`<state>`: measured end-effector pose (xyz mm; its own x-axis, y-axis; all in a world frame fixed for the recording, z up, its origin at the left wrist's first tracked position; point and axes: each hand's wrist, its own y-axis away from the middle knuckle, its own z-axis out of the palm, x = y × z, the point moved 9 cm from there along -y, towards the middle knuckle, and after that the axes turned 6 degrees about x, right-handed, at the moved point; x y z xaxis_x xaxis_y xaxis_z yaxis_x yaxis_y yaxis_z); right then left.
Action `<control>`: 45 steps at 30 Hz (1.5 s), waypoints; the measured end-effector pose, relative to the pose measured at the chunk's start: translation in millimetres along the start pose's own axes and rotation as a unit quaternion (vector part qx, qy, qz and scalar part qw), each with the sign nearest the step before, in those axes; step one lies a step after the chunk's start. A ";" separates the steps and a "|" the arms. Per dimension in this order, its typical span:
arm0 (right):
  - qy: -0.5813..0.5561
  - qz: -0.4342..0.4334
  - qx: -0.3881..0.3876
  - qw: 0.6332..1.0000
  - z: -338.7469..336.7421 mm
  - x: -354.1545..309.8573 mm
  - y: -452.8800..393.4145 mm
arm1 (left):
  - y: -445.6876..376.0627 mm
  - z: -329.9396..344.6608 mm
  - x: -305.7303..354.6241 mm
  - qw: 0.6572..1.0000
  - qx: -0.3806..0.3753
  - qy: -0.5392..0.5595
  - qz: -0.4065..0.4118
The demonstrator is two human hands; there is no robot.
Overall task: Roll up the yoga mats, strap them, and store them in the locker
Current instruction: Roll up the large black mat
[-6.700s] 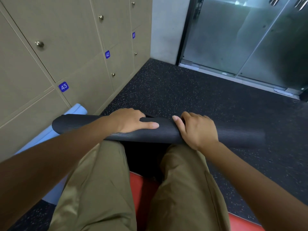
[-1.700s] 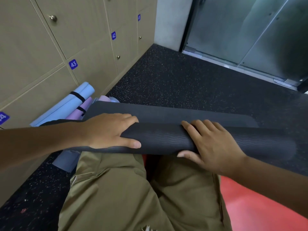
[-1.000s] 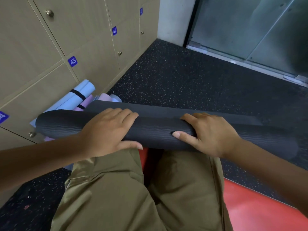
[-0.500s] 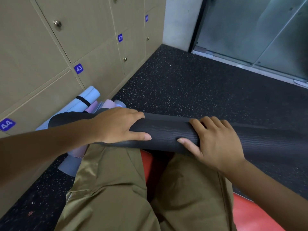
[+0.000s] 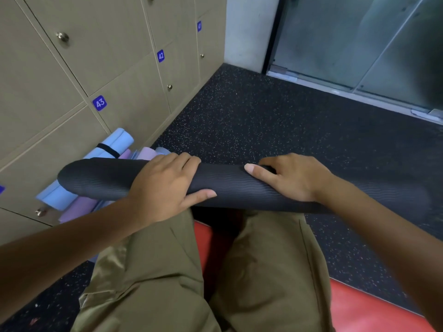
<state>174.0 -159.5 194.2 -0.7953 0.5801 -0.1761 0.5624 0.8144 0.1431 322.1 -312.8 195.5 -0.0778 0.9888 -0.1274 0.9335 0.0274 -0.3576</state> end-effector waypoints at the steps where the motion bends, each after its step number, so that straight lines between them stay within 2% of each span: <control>1: -0.008 0.005 -0.005 1.000 0.7 2.8 -2.9 | -4.8 2.7 -2.6 1.000 -0.007 0.003 -0.001; 3: -0.007 0.006 0.024 1.000 -2.7 5.0 -5.9 | -12.8 7.3 -7.7 1.000 -0.018 0.012 -0.006; 7: 0.096 0.001 0.161 0.982 -16.8 -0.4 6.1 | -25.8 18.3 -18.0 0.997 -0.060 0.030 -0.024; 14: 0.106 0.031 0.202 0.973 -10.3 9.9 4.2 | -43.5 44.6 -31.0 0.969 -0.201 0.127 -0.060; 17: 0.069 0.025 0.149 0.986 -10.7 14.3 -13.1 | -49.6 54.1 -39.5 0.951 -0.236 0.170 -0.102; 19: 0.044 0.029 0.114 0.992 -9.8 18.7 -23.5 | -54.0 52.1 -45.9 0.953 -0.210 0.181 -0.119; 24: -0.013 0.063 0.013 0.998 -0.9 29.7 -46.6 | -56.9 18.8 -50.9 0.984 -0.012 0.142 -0.110; 27: -0.055 0.092 -0.058 0.993 6.5 38.4 -61.9 | -42.4 10.7 -45.9 0.991 0.054 0.092 -0.083; 30: -0.097 0.110 -0.123 0.982 16.3 45.0 -77.1 | -30.2 16.7 -37.5 0.995 0.055 0.070 -0.043; 35: -0.104 0.119 -0.175 0.972 24.8 49.9 -90.5 | -40.4 33.3 -39.1 0.999 -0.021 0.025 -0.033; 37: -0.116 0.105 -0.155 0.975 21.0 49.4 -92.6 | -48.4 35.6 -44.6 0.998 -0.043 0.029 -0.048; 40: -0.106 0.061 -0.057 0.991 6.0 49.1 -90.7 | -60.5 44.4 -52.8 0.988 -0.107 0.075 -0.081; 45: 0.050 -0.001 0.102 0.994 -13.8 41.5 -60.6 | -76.9 59.4 -64.1 0.962 -0.199 0.149 -0.115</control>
<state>103.8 -184.9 191.7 -0.8095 0.5820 -0.0772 0.5864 0.8079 -0.0584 234.5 -387.0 176.1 -0.2503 0.9464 0.2041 0.9681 0.2463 0.0454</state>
